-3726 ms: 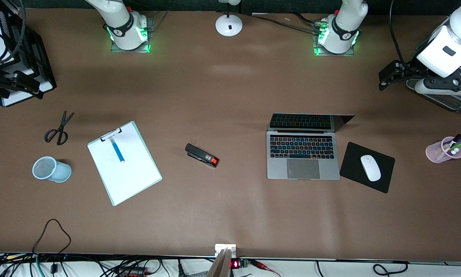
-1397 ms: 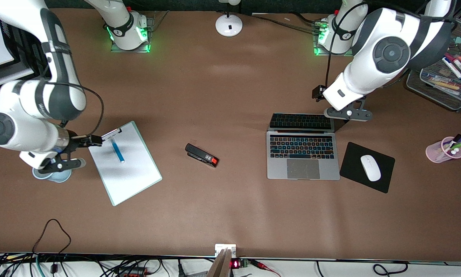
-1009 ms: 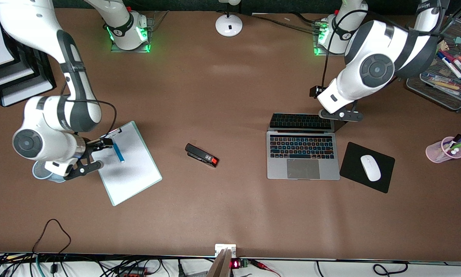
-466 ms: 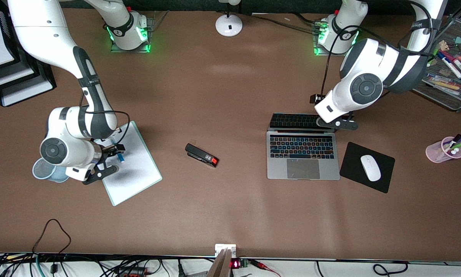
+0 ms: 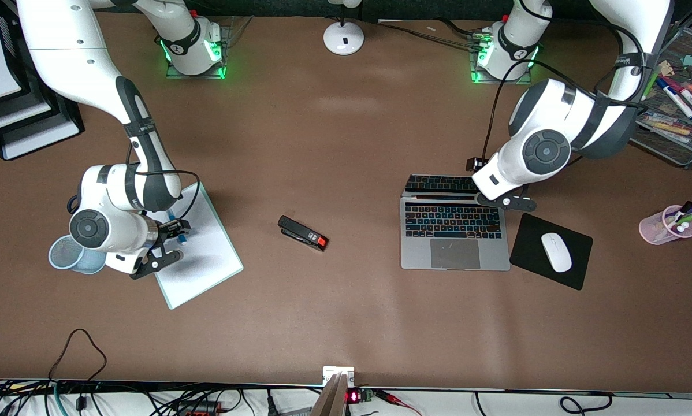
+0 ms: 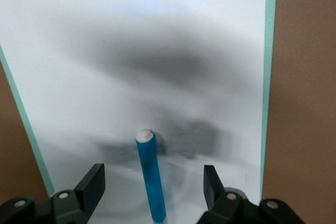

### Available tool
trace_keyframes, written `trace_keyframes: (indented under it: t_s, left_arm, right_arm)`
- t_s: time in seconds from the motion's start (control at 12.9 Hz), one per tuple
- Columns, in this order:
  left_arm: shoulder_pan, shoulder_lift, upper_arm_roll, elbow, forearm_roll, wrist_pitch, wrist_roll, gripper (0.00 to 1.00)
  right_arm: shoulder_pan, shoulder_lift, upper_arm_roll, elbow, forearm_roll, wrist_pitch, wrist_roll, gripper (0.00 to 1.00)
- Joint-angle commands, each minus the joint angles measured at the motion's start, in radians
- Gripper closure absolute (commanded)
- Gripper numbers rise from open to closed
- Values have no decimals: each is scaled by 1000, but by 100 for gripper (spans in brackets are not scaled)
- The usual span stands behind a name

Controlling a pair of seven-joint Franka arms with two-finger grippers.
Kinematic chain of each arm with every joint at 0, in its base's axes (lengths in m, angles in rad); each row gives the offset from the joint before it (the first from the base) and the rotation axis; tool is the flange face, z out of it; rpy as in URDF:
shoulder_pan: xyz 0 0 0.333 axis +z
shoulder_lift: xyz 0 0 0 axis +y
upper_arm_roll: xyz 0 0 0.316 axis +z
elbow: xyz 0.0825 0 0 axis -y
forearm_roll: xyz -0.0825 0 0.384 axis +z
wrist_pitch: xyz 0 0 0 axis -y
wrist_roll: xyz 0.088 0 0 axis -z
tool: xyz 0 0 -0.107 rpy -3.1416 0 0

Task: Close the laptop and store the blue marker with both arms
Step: 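Grasp the blue marker with the right gripper while the left gripper reaches the lid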

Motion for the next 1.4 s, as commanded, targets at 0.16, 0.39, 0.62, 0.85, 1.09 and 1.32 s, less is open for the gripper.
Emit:
trace_keyframes:
  t_s: [0.16, 0.39, 0.62, 0.85, 1.09, 1.32]
  left_arm:
    - [-2, 83, -3, 87, 32, -3, -8, 0]
    - [-1, 120, 0, 105, 32, 56, -8, 0]
    - [1, 172, 5, 159, 31, 80, -8, 0]
    - [-1, 220, 6, 211, 31, 80, -8, 0]
    - [1, 273, 12, 265, 29, 81, -9, 0]
    - [1, 316, 12, 305, 28, 93, -9, 0]
  right_arm:
    - [-7, 41, 1, 17, 18, 53, -18, 17]
    - [-7, 46, 3, 17, 18, 58, -18, 22]
    - [-5, 46, 3, 17, 18, 58, -17, 31]
    - [-5, 47, 3, 17, 31, 58, -12, 40]
    - [-5, 58, 1, 17, 97, 56, -20, 40]
    - [-3, 58, 1, 17, 87, 56, -25, 49]
